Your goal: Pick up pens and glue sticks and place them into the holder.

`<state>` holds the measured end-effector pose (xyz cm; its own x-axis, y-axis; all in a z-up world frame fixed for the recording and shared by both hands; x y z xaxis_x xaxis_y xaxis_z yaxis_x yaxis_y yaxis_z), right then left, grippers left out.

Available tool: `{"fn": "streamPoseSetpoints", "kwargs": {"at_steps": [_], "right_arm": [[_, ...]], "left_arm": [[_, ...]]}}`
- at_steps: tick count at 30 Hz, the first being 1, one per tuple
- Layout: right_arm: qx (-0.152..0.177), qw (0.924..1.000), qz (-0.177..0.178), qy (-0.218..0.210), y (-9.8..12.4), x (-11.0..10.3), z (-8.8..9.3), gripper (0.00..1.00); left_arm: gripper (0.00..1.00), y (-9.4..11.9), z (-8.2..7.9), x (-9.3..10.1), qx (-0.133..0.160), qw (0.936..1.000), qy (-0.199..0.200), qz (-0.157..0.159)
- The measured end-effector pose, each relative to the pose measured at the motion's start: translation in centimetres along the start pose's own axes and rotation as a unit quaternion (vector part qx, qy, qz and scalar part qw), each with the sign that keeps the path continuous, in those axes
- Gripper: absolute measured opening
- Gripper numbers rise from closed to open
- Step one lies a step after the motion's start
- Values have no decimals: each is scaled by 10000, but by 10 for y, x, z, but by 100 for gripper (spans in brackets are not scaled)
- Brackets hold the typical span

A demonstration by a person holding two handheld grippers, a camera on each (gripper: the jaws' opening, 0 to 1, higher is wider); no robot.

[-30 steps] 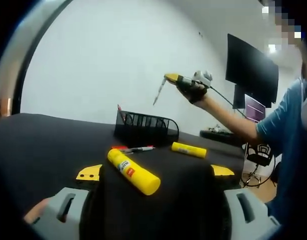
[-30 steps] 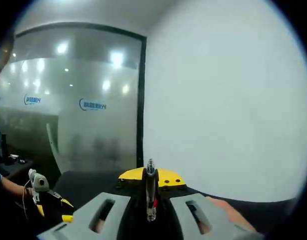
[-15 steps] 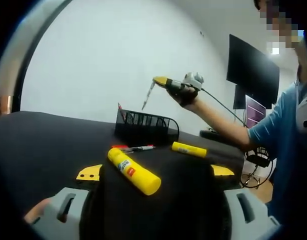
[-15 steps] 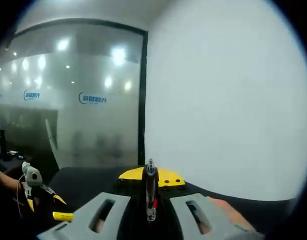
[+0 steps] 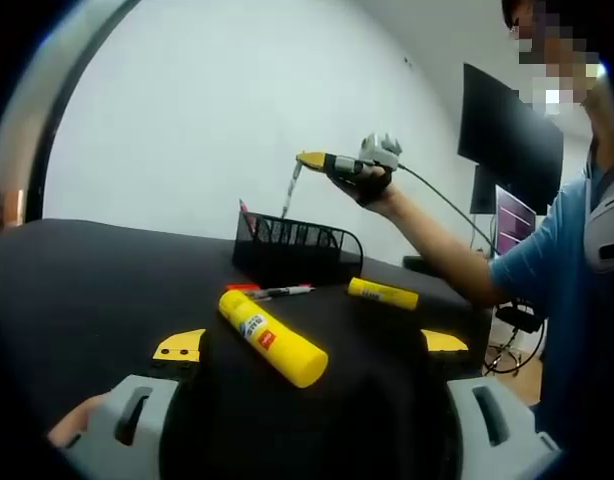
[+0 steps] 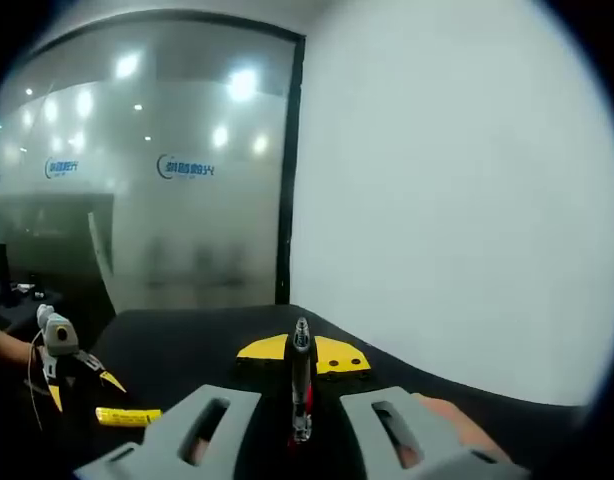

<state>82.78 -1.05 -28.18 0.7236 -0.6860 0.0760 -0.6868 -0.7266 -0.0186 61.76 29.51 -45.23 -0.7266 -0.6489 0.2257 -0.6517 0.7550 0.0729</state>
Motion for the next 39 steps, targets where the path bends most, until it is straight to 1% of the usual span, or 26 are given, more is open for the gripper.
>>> {"fn": "streamPoseSetpoints", "kwargs": {"at_steps": [2, 4, 5, 7, 9, 11, 12, 14, 16, 19, 22, 28, 29, 34, 39], "right_arm": [[-26, 10000, -27, -22, 3, -3, 10, 5], [-86, 9999, -61, -43, 0, -1, 14, 5], [-172, 9998, -47, -31, 0, -3, 17, 5], [-180, 9998, -30, -38, 1, -6, 21, 5], [-209, 9997, -102, -105, -3, -11, 23, 5], [-244, 9996, -105, -117, -5, -11, 24, 5], [-298, 9994, -92, -128, -6, -10, 26, 5], [-448, 9989, -64, -106, -8, -15, 29, 5], [-574, 9983, -40, -79, -11, -15, 31, 5], [-698, 9975, -14, -89, -15, -15, 33, 5], [-841, 9964, -13, -108, -14, -17, 36, 5], [-894, 9959, -14, -151, -11, -15, 37, 5], [-917, 9957, -29, -152, -10, -15, 38, 5], [-1108, 9937, -74, -130, -8, -14, 43, 5], [-1110, 9937, -79, -114, -7, -14, 44, 7]], "left_arm": [[80, 0, 0, 0, 3, 10000, 4, -7], [80, -1, 2, 1, -50, 10000, -65, -24], [80, -2, 2, 1, -71, 9999, -87, -27], [80, -1, 2, -1, -89, 9999, -103, -35], [80, -1, 2, -2, -82, 9999, -91, -43], [80, 0, 1, -4, -62, 9999, -77, -59], [80, 1, 0, -5, -51, 9999, -79, -72], [80, 1, 0, -6, -39, 9999, -87, -115], [80, 1, -1, -7, -35, 9999, -85, -144], [79, 2, -2, -10, -16, 9999, -60, -159], [79, 0, 0, -4, -30, 9998, -73, -173], [79, 1, -1, -5, -15, 9998, -77, -177], [79, 0, 0, -3, -17, 9998, -79, -175], [79, 2, -1, -7, -25, 9998, -82, -176], [79, 1, -1, -8, -37, 9998, -84, -178]]}}
Point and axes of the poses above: the point that each gripper's makers call its tool centre point, and the gripper's own axes: y roughly backward along the fingers, x roughly to its right, z roughly out of its underside, the point moved 9 cm from there along y, roughly backward along the fingers, and after that the axes turned 2 degrees about y, right-handed, at the moved point
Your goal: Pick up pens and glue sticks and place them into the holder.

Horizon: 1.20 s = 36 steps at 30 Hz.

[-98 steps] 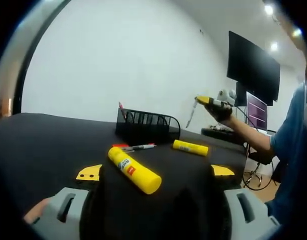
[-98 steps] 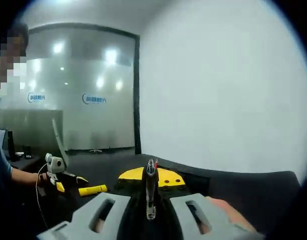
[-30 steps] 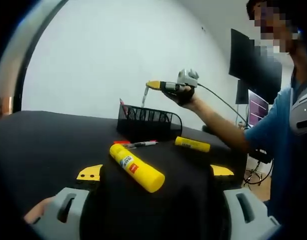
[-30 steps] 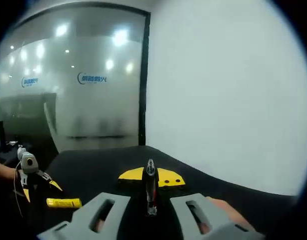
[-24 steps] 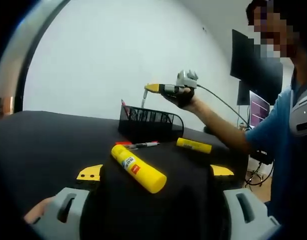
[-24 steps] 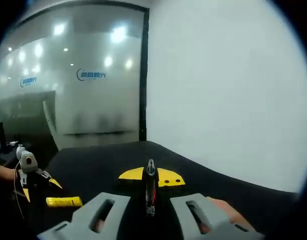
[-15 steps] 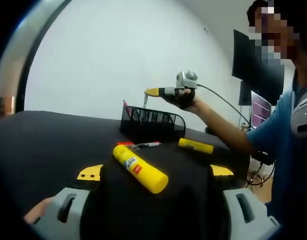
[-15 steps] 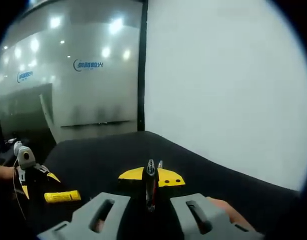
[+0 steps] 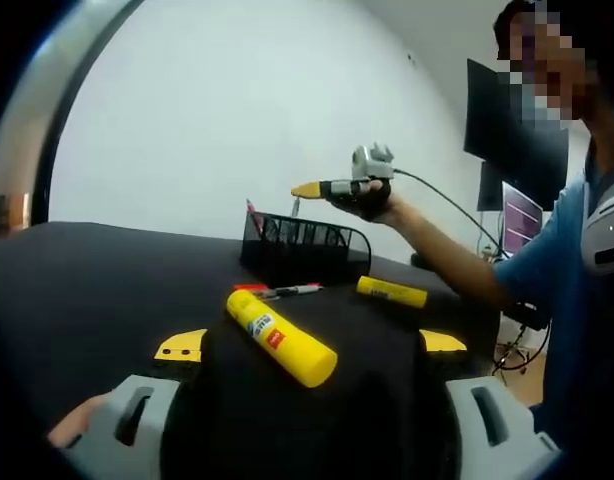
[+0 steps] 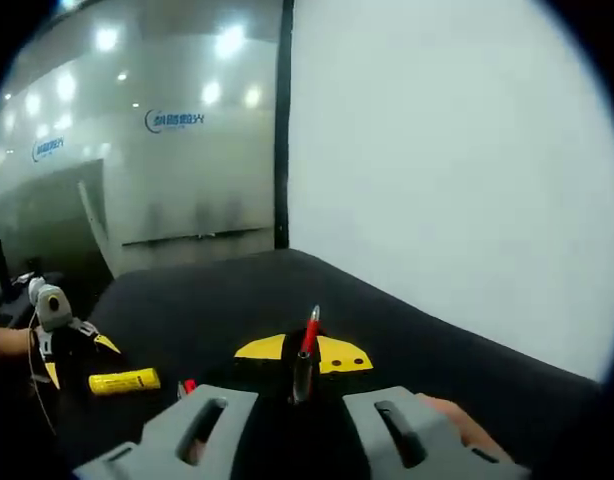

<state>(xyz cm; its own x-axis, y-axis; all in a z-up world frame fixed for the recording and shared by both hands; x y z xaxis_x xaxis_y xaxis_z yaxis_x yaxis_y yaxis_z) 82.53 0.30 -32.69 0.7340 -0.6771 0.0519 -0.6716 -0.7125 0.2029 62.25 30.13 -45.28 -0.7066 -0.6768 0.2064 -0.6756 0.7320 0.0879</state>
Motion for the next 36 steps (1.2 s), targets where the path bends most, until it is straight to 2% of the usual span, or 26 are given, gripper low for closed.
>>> {"fn": "streamPoseSetpoints", "kwargs": {"at_steps": [10, 13, 19, 23, 31, 36], "right_arm": [[171, 9998, 38, 66, 11, 2, -10, 7], [303, 9995, -14, 110, 18, 0, -19, 7], [696, 9964, -365, 317, 35, -16, -39, 9], [810, 9934, -588, 557, 40, -23, -48, 11], [902, 9875, -710, 1077, 53, -45, -45, 13], [861, 9793, -1051, 1500, 66, -70, -24, 13]], "left_arm": [[78, 0, 1, 0, -30, 10000, -3, -14], [78, 0, 0, -1, -14, 10000, 18, -10], [78, -1, 1, 1, -28, 10000, 19, -22], [78, -1, 1, 1, -23, 10000, 28, -25], [78, 0, 1, 6, 46, 10000, 15, 43], [78, 0, 0, 4, 66, 9999, 1, 83]]}}
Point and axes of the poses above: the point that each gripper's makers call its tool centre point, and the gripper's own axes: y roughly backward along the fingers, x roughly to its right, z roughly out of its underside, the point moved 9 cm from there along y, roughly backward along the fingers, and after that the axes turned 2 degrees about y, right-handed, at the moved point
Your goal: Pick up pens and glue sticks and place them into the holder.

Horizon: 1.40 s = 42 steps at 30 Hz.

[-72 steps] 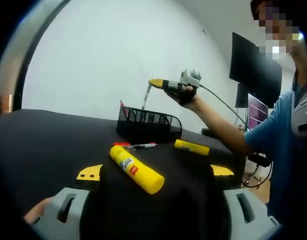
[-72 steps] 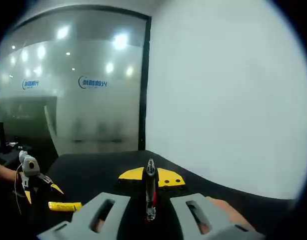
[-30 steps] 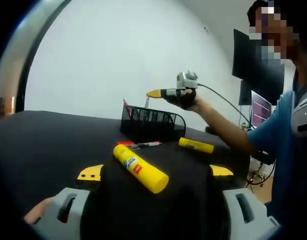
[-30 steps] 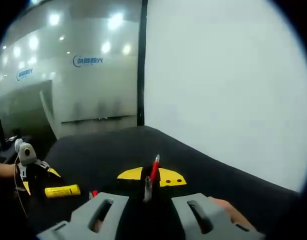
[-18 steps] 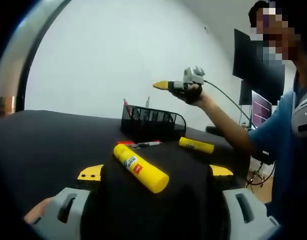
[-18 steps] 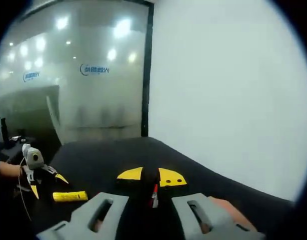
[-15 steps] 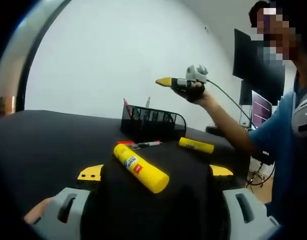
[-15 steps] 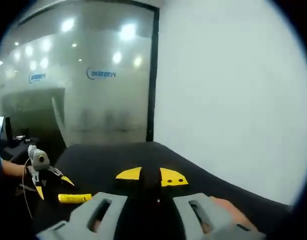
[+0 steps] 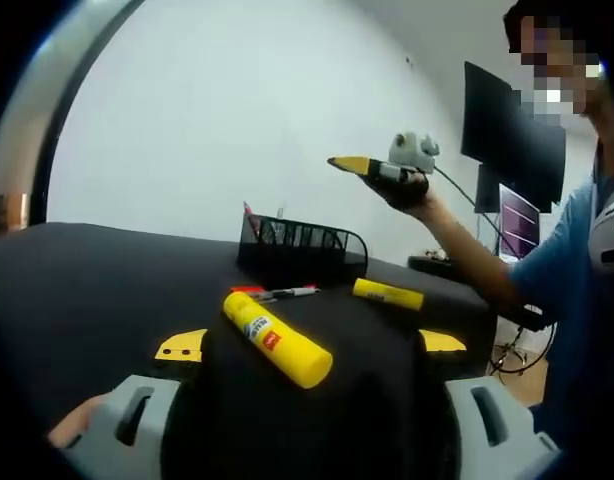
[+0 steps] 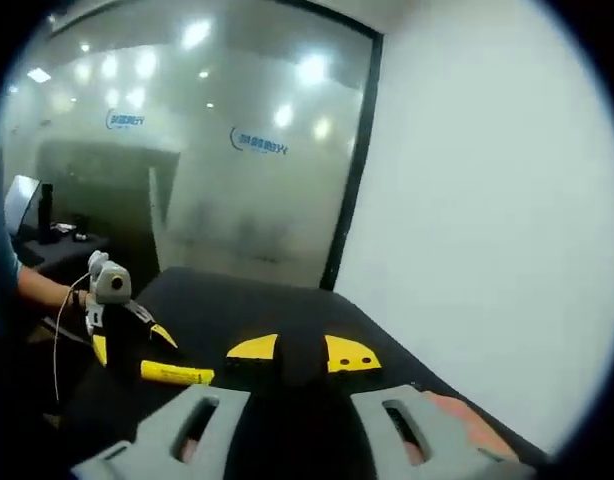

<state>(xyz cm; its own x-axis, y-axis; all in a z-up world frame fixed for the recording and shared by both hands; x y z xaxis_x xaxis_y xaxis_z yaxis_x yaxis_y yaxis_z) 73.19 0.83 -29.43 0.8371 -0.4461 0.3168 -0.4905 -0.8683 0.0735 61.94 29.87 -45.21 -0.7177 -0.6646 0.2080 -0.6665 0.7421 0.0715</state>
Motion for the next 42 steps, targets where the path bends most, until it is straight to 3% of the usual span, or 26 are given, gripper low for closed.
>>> {"fn": "streamPoseSetpoints", "kwargs": {"at_steps": [3, 7, 9, 12, 14, 29, 42], "right_arm": [[-45, 9997, -221, -32, 1, -17, 19, 13], [-358, 9977, -482, -314, 0, -30, 52, 12], [-696, 9956, -534, -316, 0, -36, 68, 12], [-1360, 9896, -465, 100, -3, -41, 87, 12], [-1519, 9873, -437, 150, -6, -43, 93, 12], [-2250, 9736, -308, 223, -23, -51, 118, 12], [-2386, 9710, -74, 147, -34, -54, 124, 10]], "left_arm": [[78, 0, 0, -2, -10, 10000, 8, 14], [78, -1, 0, -1, -50, 10000, -5, 14], [78, -2, 1, -1, -62, 10000, -17, 10], [78, -2, 1, -2, -67, 10000, -30, 6], [78, -2, 1, -1, -64, 10000, -42, 6], [78, 0, 0, -2, -47, 10000, -51, -6], [78, -1, 2, 3, -59, 9999, -86, 12]]}}
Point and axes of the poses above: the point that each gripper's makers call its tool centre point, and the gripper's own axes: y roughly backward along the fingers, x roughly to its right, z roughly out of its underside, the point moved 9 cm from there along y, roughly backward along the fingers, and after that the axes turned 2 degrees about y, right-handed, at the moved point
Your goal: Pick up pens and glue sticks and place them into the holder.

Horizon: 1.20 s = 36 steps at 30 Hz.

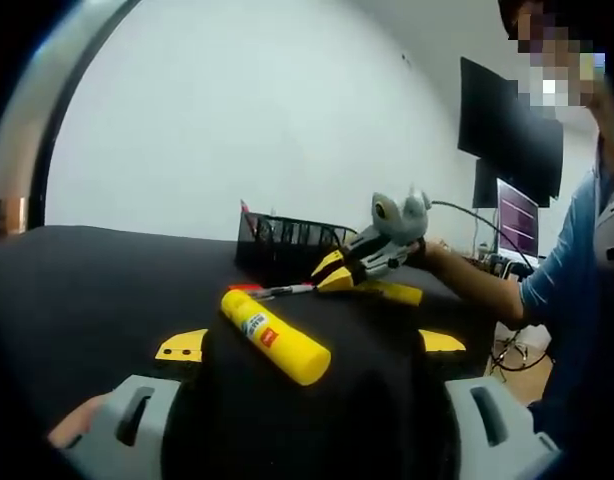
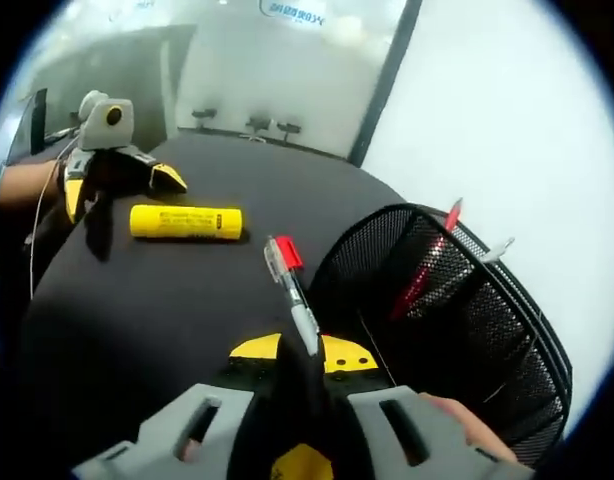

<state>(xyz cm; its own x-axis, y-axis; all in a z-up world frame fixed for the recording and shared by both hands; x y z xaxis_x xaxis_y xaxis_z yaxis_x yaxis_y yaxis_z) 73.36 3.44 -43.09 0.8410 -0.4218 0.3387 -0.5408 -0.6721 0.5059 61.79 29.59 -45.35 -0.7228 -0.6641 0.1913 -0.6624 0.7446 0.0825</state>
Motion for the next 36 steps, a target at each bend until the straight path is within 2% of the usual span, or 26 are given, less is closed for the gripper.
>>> {"fn": "streamPoseSetpoints", "kwargs": {"at_steps": [12, 20, 24, 30, 33, 36], "right_arm": [[-201, 9997, 141, -53, -8, 0, 3, 11], [-164, 9995, -53, -251, 0, -3, -1, 10], [-83, 9997, 69, -240, 1, 0, -2, 10], [-266, 9995, 170, 55, -9, -2, 2, 11], [-324, 9992, 203, -104, -10, 1, 3, 11], [-271, 9988, 30, -406, -6, 3, 1, 10]], "left_arm": [[78, 3, -2, -10, 20, 10000, 10, 5], [78, 1, 0, -5, -4, 10000, -3, -1], [78, 1, 0, -5, -7, 10000, -4, -6], [77, 0, 0, -4, -23, 10000, -17, -12], [77, 1, 0, -5, -34, 10000, -23, -19], [77, 1, -1, -8, -33, 10000, -21, -21]]}}
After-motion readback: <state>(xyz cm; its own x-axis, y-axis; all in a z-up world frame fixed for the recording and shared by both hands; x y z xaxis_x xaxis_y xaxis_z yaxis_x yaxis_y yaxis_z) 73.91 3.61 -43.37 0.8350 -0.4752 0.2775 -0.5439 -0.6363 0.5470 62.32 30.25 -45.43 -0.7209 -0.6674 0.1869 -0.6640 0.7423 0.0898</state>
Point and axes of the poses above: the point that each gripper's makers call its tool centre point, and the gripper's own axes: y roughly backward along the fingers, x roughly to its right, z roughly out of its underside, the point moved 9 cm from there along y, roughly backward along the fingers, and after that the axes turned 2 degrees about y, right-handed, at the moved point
